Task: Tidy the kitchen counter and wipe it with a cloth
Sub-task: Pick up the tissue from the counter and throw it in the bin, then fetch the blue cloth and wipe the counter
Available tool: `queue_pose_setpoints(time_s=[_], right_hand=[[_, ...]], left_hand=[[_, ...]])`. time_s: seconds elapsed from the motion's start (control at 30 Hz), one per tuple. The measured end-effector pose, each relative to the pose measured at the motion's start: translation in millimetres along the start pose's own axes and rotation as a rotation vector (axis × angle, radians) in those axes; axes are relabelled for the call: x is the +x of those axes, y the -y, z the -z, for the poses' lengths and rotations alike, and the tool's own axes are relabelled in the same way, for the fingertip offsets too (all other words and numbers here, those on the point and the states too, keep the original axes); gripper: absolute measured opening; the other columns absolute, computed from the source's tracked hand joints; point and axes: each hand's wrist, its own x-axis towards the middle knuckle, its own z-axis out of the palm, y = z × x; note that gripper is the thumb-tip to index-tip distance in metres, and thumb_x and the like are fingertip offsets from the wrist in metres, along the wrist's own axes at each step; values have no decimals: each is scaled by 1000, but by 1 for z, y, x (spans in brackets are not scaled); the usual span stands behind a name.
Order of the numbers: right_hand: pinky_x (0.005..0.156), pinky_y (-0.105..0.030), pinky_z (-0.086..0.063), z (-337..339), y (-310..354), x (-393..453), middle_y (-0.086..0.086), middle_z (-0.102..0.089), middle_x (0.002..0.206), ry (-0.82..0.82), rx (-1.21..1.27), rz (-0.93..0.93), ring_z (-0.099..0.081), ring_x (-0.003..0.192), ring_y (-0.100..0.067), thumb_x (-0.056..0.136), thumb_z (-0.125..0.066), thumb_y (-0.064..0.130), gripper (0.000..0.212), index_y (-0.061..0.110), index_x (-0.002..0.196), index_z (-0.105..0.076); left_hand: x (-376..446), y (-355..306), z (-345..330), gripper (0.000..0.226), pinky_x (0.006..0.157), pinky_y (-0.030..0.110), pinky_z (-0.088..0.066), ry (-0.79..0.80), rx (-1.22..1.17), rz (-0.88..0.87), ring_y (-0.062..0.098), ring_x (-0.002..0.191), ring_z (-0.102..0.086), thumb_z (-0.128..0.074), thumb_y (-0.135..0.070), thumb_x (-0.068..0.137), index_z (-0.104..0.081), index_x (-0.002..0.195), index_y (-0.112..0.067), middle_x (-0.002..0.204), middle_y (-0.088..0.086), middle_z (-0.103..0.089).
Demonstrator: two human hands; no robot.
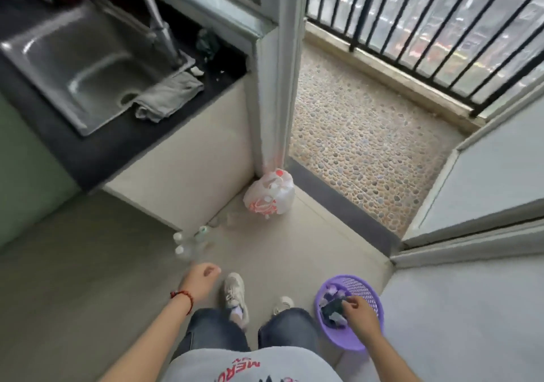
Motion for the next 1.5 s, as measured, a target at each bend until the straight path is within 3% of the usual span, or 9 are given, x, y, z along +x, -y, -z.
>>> queue_pose_setpoints(time_s=[0.13,0.3,0.43,0.6,0.83,1.0,1.2,1.37,1.5], right_hand=[[75,-43,-48,-17,25,11,-13,-63,71,118,-211,122,-59,75,-26,86,-53,9,25,12,62,-58],[87,-28,-42,-68,76,-4,-15,-67,114,212,-424,277,-60,108,-27,88,-57,20,30,2,112,-63],[82,-26,-40,-117,107,-28,-14,-67,117,255,-582,408,-60,110,-28,88,-57,22,32,5,115,-62],[79,-26,-39,-198,127,-69,-14,-64,121,305,-780,523,-58,112,-29,89,-55,22,31,5,114,-63],[78,-29,-41,-332,146,-131,-15,-69,109,396,-970,675,-65,101,-33,85,-60,20,27,5,106,-67],[75,-31,-42,-426,170,-174,-21,-68,100,466,-1033,721,-64,93,-33,84,-61,11,25,-2,104,-66],[61,-22,-38,-520,207,-210,-17,-67,106,500,-1168,834,-60,86,-19,84,-59,4,19,-3,99,-68],[73,-27,-39,-614,252,-237,-12,-70,98,536,-1208,822,-67,94,-32,83,-63,17,18,6,95,-71],[75,-28,-44,-705,299,-285,-13,-70,97,602,-1317,889,-66,91,-31,84,-62,15,17,4,94,-70]], left_hand=[[-50,80,9,14,89,33,-46,-131,-152,178,27,101,-62,-59,-18,85,-68,91,-9,102,13,-70],[-119,165,16,23,82,31,-45,-272,-352,395,26,94,-63,-54,-22,88,-68,91,-4,95,12,-69],[-168,229,5,20,77,28,-43,-327,-460,522,19,85,-58,-52,-23,89,-65,81,-10,87,9,-65],[-218,306,-11,36,58,28,-32,-374,-583,662,20,66,-45,-48,-25,87,-40,54,-17,62,5,-49],[-280,414,-22,29,68,29,-40,-454,-906,820,26,76,-57,-48,-24,88,-50,61,-13,79,15,-62],[-303,468,-9,31,64,28,-35,-509,-1091,864,23,70,-52,-48,-25,87,-51,58,-16,73,10,-59],[-294,530,71,29,68,30,-41,-625,-1180,846,26,77,-58,-49,-23,88,-53,59,-17,78,12,-63],[-284,592,148,26,80,35,-47,-773,-1273,854,31,85,-63,-52,-24,88,-56,63,-17,89,20,-68],[-286,635,186,18,90,43,-47,-803,-1402,935,35,95,-62,-54,-16,88,-65,88,-2,98,24,-66]])
